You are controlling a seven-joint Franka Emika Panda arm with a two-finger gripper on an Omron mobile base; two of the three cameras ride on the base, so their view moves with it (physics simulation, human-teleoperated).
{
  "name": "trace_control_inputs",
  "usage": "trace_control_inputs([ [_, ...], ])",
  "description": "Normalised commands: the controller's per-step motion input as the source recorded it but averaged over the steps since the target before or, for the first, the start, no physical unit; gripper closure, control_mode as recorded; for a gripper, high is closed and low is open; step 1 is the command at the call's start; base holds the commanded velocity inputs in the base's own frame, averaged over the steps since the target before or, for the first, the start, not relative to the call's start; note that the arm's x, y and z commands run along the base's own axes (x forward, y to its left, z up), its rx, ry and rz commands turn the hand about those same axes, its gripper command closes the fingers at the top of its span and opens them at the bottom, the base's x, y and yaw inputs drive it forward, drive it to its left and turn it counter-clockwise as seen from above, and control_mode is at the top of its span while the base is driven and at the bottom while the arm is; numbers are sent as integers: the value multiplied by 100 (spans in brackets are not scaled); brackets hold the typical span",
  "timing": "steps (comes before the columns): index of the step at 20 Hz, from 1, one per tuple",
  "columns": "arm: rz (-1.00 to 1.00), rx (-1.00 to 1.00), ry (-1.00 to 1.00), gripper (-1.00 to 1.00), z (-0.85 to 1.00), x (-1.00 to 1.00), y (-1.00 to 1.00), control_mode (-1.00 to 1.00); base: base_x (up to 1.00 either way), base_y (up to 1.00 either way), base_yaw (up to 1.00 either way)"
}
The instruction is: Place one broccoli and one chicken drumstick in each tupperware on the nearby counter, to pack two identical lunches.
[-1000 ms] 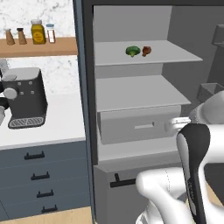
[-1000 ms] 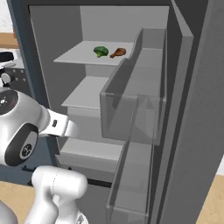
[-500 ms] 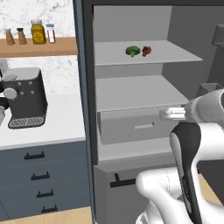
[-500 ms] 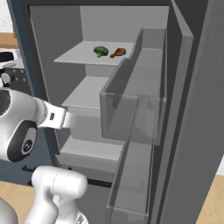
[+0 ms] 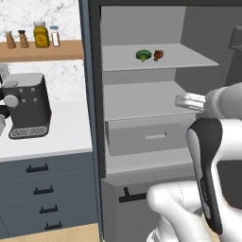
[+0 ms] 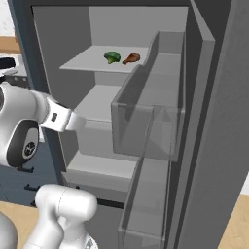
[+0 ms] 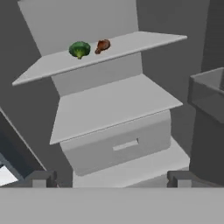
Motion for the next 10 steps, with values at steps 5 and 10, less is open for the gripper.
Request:
trace_control_inputs([
  [5, -8, 20, 0, -100, 85, 19, 4, -100, 0, 0, 0],
  [10, -7, 20, 5, -100, 56, 33, 0, -100, 0, 0, 0],
])
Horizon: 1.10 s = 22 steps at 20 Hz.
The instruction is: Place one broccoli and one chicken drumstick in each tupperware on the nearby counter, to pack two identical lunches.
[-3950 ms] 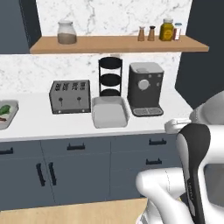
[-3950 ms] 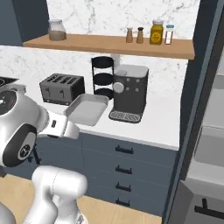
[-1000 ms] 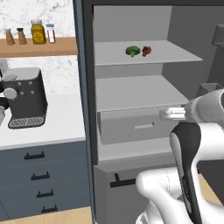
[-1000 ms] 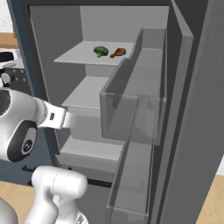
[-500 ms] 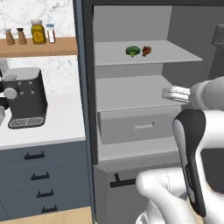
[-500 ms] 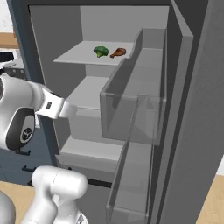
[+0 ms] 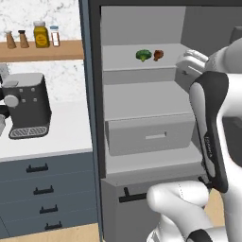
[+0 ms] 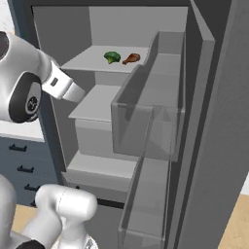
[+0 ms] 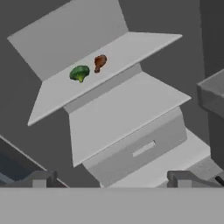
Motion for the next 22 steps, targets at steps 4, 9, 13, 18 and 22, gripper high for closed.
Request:
trace_control_inputs([
  [4, -1, 10, 9, -100, 3, 46, 0, -100, 0, 0, 0],
  [9, 0, 4, 2, -100, -9, 85, 5, -100, 0, 0, 0],
  [13, 0, 3, -5, -100, -16, 90, 11, -100, 0, 0, 0],
  [18, 0, 1, 0, -100, -21, 79, 11, -100, 0, 0, 0],
  [22, -1, 0, 0, -100, -14, 71, 0, -100, 0, 0, 0],
])
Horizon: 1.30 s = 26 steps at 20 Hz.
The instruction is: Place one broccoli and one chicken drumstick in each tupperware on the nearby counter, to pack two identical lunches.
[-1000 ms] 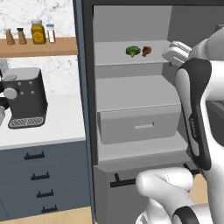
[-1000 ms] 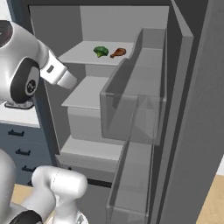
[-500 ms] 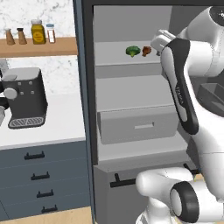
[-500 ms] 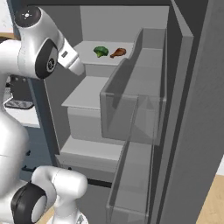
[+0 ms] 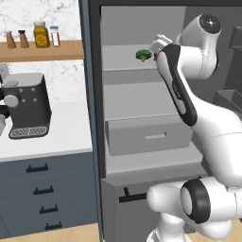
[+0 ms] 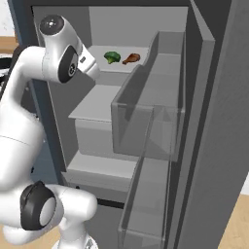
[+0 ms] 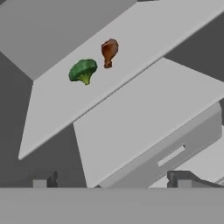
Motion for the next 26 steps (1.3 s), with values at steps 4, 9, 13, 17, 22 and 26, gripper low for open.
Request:
trace_control_inputs([
  [4, -5, 0, 0, -100, 0, 59, 0, -100, 0, 0, 0],
  [9, -4, 0, 0, -100, 0, 60, 0, -100, 0, 0, 0],
  [13, 0, 0, 1, -100, 0, 60, -7, -100, 0, 0, 0],
  [17, 0, 1, 2, -100, 0, 61, -11, -100, 0, 0, 0],
  [22, 0, 0, 0, -100, 0, 51, -3, -100, 0, 0, 0],
  [26, 0, 0, 0, -100, -1, 48, 0, -100, 0, 0, 0],
])
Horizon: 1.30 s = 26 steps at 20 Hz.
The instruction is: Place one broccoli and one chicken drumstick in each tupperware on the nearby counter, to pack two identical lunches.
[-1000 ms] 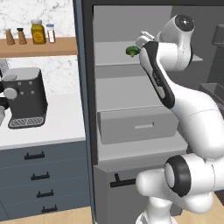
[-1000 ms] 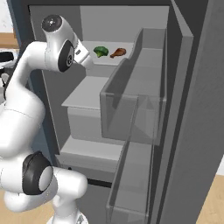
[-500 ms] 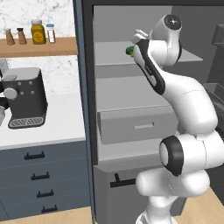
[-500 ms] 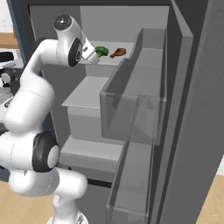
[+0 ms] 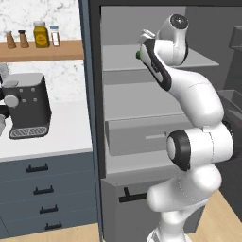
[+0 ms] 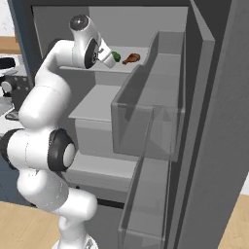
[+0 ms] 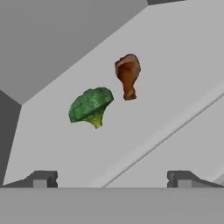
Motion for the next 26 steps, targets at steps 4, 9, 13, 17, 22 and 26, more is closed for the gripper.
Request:
trace_control_inputs([
  [4, 0, 0, 1, -100, -7, 34, 0, -100, 0, 0, 0],
  [9, 0, 0, 3, -100, -18, 38, 0, -100, 0, 0, 0],
  [13, 0, 0, 1, -100, -17, 50, 0, -100, 0, 0, 0],
  [17, 0, 0, 0, -100, -10, 65, 0, -100, 0, 0, 0],
  [22, 0, 0, 0, -100, -10, 64, 0, -100, 0, 0, 0],
  [26, 0, 0, 0, -100, -5, 63, 0, -100, 0, 0, 0],
])
